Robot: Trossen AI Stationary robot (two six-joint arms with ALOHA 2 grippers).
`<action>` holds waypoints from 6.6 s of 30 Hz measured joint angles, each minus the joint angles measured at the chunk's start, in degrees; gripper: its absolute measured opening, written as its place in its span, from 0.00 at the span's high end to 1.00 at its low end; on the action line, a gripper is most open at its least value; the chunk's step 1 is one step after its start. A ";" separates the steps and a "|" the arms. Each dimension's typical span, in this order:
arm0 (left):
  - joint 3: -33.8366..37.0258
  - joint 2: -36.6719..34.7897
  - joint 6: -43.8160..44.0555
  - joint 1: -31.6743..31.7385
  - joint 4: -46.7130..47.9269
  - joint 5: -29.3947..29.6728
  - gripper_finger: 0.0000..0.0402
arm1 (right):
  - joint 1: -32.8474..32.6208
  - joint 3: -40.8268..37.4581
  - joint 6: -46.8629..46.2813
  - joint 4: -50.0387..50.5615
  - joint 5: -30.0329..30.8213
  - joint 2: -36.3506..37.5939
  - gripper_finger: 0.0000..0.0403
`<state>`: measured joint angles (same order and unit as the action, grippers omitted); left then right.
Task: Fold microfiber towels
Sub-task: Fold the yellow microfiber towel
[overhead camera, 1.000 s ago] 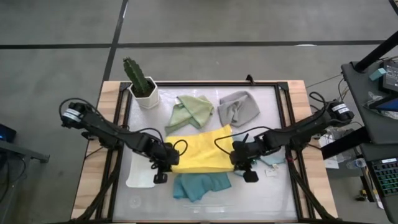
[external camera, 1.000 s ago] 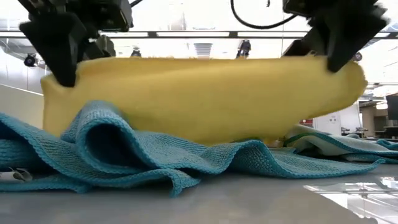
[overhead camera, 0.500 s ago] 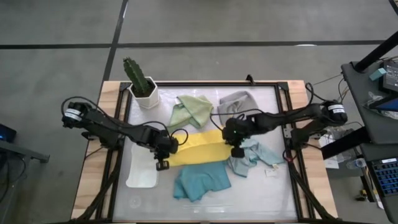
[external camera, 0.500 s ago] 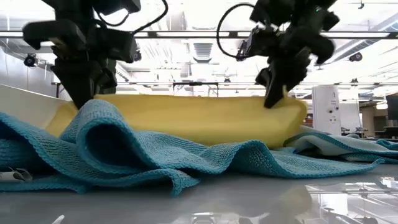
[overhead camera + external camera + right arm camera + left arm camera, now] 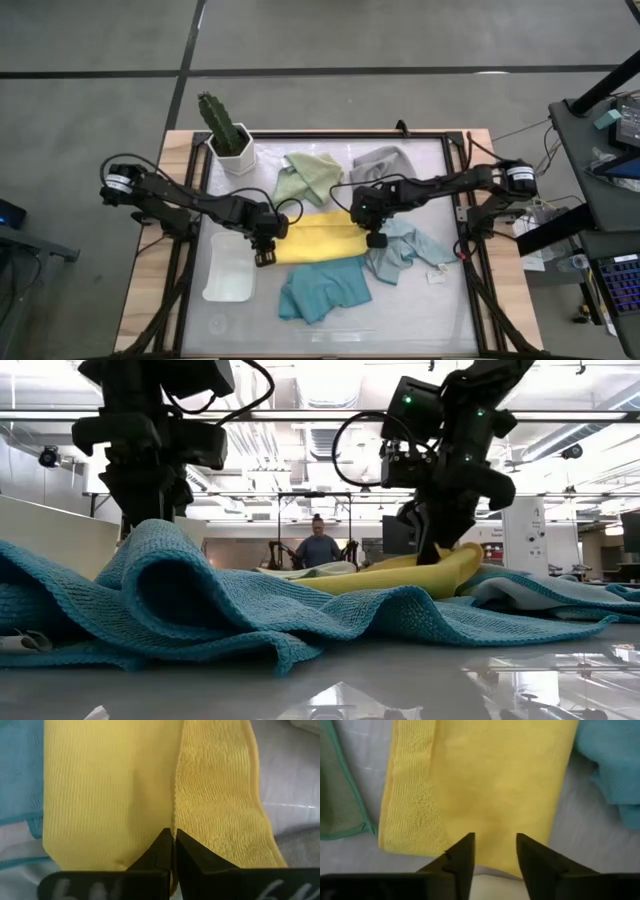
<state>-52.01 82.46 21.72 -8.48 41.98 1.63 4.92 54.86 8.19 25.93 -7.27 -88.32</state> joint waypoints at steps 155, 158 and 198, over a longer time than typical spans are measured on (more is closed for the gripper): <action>2.54 13.66 -5.41 2.39 -14.47 18.51 0.67 | -5.68 -16.95 -25.84 -10.20 6.71 19.76 0.72; 2.56 13.66 -5.54 2.41 -14.47 18.52 0.67 | -6.20 -19.54 -25.37 -16.41 6.73 18.68 0.64; 2.73 12.67 -5.67 2.59 -15.26 18.78 0.67 | -0.30 -19.80 -33.47 -37.37 7.70 5.92 0.61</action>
<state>-49.28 95.13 16.05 -5.89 26.72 20.40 4.62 35.05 -25.29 -11.43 0.43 -82.40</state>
